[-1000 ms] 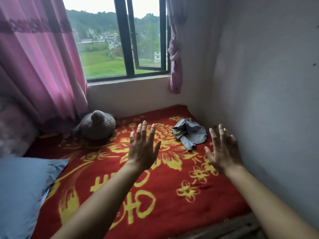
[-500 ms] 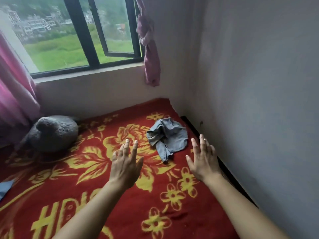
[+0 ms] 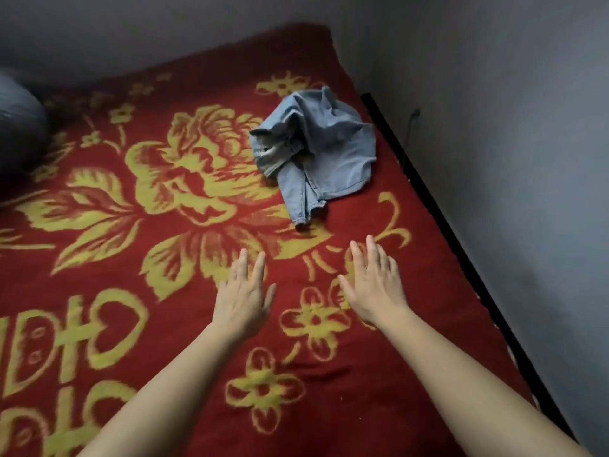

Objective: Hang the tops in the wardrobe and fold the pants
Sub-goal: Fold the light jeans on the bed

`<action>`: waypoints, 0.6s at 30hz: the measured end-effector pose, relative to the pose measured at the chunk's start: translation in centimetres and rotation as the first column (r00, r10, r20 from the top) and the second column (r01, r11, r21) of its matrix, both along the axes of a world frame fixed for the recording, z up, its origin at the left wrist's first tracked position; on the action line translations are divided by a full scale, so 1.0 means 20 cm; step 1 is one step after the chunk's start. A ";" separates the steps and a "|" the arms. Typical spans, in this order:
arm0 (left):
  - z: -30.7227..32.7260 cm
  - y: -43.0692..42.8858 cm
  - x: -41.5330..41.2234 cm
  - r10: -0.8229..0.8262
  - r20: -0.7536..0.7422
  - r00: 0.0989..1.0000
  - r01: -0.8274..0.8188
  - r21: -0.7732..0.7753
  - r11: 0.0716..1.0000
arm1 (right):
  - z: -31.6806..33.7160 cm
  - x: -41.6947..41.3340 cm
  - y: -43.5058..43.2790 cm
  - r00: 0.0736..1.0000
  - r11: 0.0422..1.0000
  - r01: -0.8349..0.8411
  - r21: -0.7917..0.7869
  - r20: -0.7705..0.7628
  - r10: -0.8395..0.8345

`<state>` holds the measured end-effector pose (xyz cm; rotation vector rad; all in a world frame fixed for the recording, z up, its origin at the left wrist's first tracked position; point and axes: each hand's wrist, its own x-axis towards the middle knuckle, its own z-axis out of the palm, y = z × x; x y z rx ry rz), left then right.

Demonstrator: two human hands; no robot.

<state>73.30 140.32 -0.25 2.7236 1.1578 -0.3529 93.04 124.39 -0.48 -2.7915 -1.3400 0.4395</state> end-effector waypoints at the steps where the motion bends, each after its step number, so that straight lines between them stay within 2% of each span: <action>1: -0.12 0.03 0.00 0.009 -0.032 0.999 -0.009 -0.019 1.000 | -0.09 0.01 0.04 1.000 1.000 -0.002 0.000 -0.013 0.002; 4: -0.44 0.14 -0.03 0.039 -0.155 0.987 -0.050 -0.070 0.996 | -0.31 0.07 0.23 0.999 1.000 0.005 0.027 -0.050 -0.004; 7: -0.65 0.24 -0.07 0.055 -0.292 0.955 -0.118 -0.204 0.972 | -0.47 0.13 0.48 0.997 0.997 0.023 0.068 -0.082 -0.017; 9: -0.75 0.27 -0.11 0.057 -0.292 0.955 -0.135 -0.254 0.958 | -0.56 0.17 0.67 0.997 0.995 0.015 0.097 -0.082 -0.007; 14: -0.81 0.29 -0.14 0.044 -0.255 0.966 -0.104 -0.229 0.968 | -0.73 0.24 0.96 0.997 0.991 -0.067 0.118 -0.026 0.071; 18: -0.80 0.29 -0.15 0.046 -0.262 0.964 -0.110 -0.236 0.965 | -0.68 0.16 0.95 0.996 0.961 0.057 0.272 -0.076 -0.038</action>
